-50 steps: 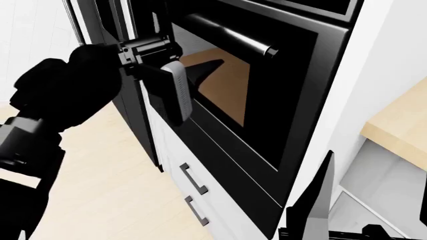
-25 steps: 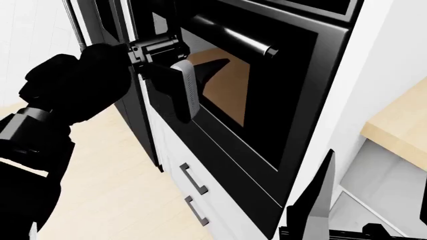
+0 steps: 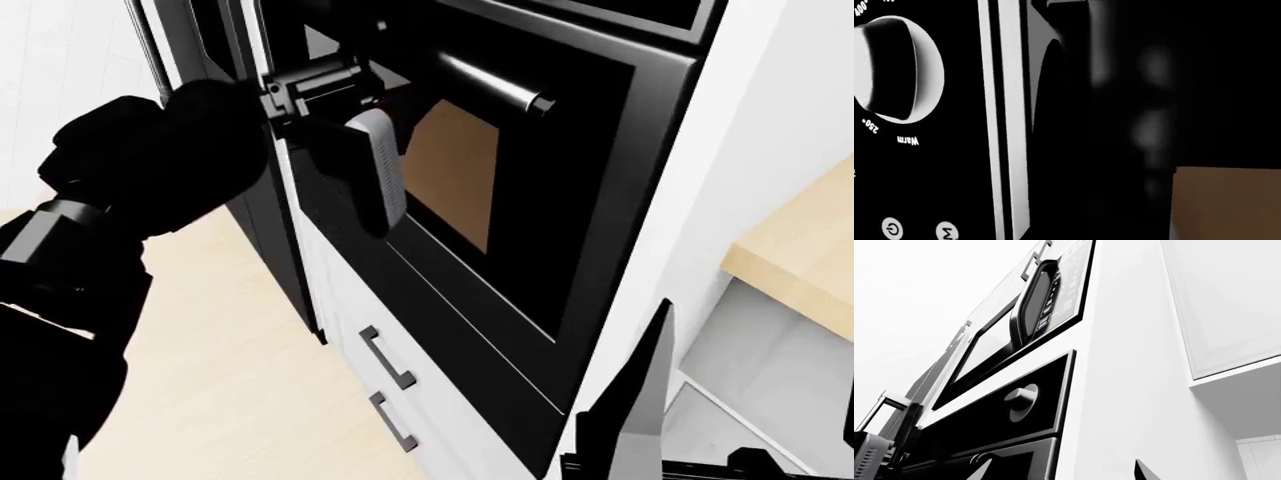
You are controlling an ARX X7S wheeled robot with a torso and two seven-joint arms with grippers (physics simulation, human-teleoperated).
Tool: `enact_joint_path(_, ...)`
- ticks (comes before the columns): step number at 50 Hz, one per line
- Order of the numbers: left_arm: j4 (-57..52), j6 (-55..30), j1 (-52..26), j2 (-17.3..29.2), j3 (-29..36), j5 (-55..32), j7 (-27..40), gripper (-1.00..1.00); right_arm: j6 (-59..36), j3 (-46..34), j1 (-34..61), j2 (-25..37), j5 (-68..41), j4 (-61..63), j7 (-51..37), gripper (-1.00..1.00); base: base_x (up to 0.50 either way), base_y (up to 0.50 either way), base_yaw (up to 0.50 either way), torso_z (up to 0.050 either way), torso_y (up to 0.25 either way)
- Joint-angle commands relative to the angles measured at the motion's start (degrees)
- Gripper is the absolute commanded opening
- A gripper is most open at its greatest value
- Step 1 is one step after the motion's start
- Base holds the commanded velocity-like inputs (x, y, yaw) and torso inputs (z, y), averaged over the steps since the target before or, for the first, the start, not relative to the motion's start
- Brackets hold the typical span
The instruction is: Open the oven door
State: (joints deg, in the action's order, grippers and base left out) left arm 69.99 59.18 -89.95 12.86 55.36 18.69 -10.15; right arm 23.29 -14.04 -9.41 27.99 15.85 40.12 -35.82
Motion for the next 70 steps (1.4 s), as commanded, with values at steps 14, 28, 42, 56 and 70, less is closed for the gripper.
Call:
enact_joint_path(14, -1.0, 0.6, -1.2, 0.2, 13.1, -6.4, 5.8, -1.0, -0.2, 0.0, 0.2, 0.1, -0.1, 0.0, -0.2, 1.0, 0.0, 0.0, 0.0, 0.0, 0.0)
enact_joint_path(28, -11.2, -3.2, 0.7, 4.5, 12.3, -4.9, 16.9, -1.0, -0.4, 0.0, 0.2, 0.1, 0.1, 0.2, -0.3, 1.0, 0.0, 0.0, 0.0, 0.0, 0.0)
enact_joint_path(42, -21.4, -6.4, 5.4, 9.1, 8.9, -3.8, 25.3, -1.0, -0.4, -0.2, 0.1, 0.1, 0.2, 0.3, -0.4, 1.0, 0.0, 0.0, 0.0, 0.0, 0.0)
enact_joint_path(56, -28.8, -8.4, 7.9, 13.1, 6.4, -1.0, 31.0, -1.0, -0.3, -0.4, 0.1, 0.2, -0.1, 0.4, -0.5, 1.0, 0.0, 0.0, 0.0, 0.0, 0.003)
enact_joint_path(70, -36.4, -11.1, 12.5, 16.2, 3.9, -0.3, 35.7, -1.0, -0.1, -0.4, 0.1, 0.4, -0.3, 0.3, -0.6, 1.0, 0.0, 0.0, 0.0, 0.0, 0.004)
